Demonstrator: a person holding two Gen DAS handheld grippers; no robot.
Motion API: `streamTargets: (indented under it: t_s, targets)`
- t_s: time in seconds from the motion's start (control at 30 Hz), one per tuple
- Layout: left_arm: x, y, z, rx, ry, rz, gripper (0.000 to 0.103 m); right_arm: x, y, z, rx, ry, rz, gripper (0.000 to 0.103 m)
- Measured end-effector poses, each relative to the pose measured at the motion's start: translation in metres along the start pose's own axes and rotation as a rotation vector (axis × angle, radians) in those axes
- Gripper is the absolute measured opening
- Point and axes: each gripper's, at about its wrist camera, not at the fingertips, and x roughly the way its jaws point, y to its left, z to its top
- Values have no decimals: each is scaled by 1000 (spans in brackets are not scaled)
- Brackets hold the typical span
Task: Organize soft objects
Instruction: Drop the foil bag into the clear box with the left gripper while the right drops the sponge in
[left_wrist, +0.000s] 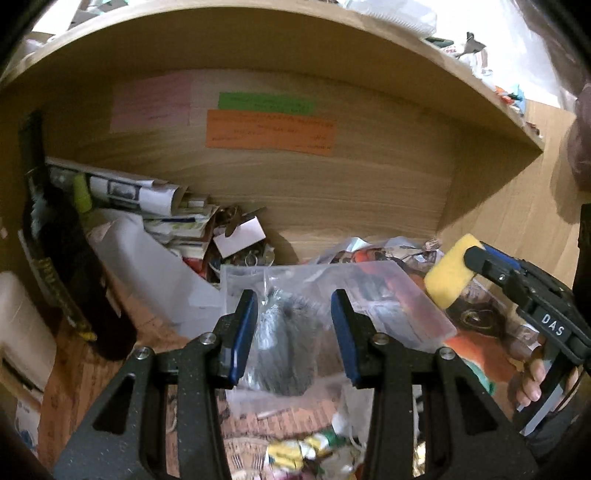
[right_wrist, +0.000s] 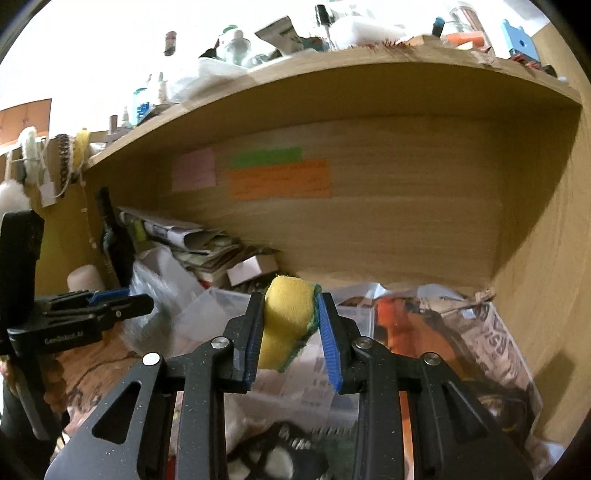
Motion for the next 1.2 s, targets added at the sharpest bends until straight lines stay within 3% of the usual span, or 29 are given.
streamTargets:
  t_s: [0.17,0.4,0.47,0.53,0.6,0.8,0.93,1.03,1.2]
  targets:
    - [38,3,5,1,76,11,41,33,-9,-2,5,68,-3,27]
    - [62,12,-8,-26,151,-2,41,74,-19,-20,27,247,20,28]
    - [65,10,-11,-23,168,-6,47,81,-20,-24,31,289,20,29]
    - [64,8,-13,-17,170,-5,55,84,-22,-26,36,312,23,36]
    - [59,6,-14,-10,164,-5,61,78,-21,-24,32,286,6,57]
    - [30,1,-11,3,114,-9,88,45,-12,-7,-15,161,-50,82]
    - [6,-7,-14,19,80,-15,99,21,-11,-1,-28,111,-61,86]
    - [-3,-14,-21,33,83,-28,101,6,-10,-8,-34,104,-67,95]
    - [-4,-29,-40,63,132,-49,102,-8,-8,-30,-50,132,-94,97]
